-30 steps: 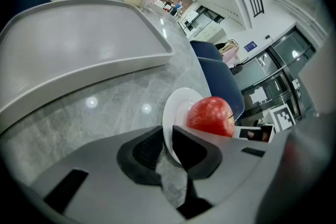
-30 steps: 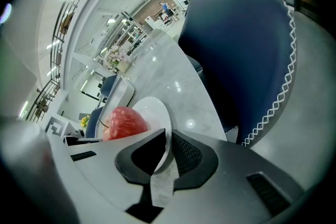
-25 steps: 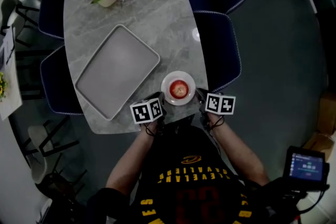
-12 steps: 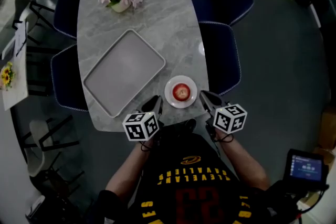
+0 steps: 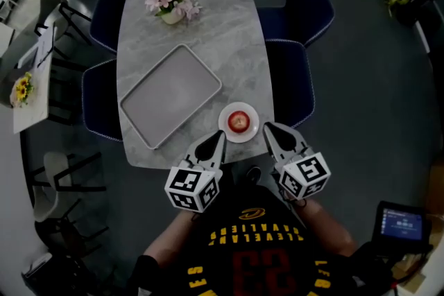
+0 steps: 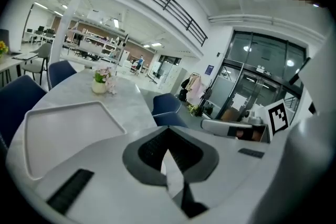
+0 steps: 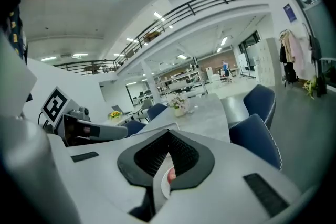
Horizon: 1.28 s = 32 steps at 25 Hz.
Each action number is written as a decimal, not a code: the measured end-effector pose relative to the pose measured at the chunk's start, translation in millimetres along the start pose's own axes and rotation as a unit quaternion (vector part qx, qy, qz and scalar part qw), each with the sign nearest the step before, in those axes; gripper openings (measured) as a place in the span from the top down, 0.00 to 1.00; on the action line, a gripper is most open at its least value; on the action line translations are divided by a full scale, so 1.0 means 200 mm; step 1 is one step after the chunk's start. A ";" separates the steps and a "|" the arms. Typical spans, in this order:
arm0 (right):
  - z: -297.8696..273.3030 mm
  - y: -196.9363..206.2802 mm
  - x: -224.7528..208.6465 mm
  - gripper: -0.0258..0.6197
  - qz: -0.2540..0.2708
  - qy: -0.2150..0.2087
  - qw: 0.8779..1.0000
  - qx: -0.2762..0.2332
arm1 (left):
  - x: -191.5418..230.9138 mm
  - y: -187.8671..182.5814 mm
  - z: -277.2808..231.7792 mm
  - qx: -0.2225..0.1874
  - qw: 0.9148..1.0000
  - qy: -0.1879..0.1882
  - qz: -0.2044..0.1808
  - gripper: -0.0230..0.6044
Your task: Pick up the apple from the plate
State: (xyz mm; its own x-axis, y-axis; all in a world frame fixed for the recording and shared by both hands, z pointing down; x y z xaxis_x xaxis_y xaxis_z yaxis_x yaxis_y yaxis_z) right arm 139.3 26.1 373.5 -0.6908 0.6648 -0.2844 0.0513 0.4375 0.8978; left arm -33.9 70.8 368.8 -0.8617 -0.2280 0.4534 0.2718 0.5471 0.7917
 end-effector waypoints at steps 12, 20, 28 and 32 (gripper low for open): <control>0.27 -0.26 0.18 0.95 0.092 -0.040 0.989 -0.111 | -0.44 -0.22 0.17 -0.107 0.988 0.029 -0.105 0.96; 0.41 -0.38 0.15 0.95 0.138 -0.012 0.976 -0.166 | -0.63 -0.30 0.14 -0.147 0.977 0.071 -0.139 0.96; 0.39 -0.33 0.17 0.95 0.117 -0.022 0.976 -0.180 | -0.63 -0.20 0.07 -0.114 0.981 0.078 -0.135 0.96; 0.38 -0.32 0.16 0.95 0.137 -0.021 0.971 -0.196 | -0.65 -0.19 0.03 -0.106 0.978 0.096 -0.151 0.96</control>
State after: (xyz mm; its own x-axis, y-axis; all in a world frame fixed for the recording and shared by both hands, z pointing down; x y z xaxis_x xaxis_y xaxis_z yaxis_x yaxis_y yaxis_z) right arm 167.5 65.7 281.7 -0.6592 0.7516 -0.0232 -0.0552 -0.0176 0.9983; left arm 64.8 84.1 277.1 -0.8259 -0.5111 0.2382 0.1171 0.2578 0.9591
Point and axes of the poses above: the fingertips, and each gripper's own axes: z backward along the fingers, x to its left, y out of its underside, the point moved 6 cm from there along z, backward along the fingers, and after that the axes turned 2 degrees about z, right-handed, at the moved point
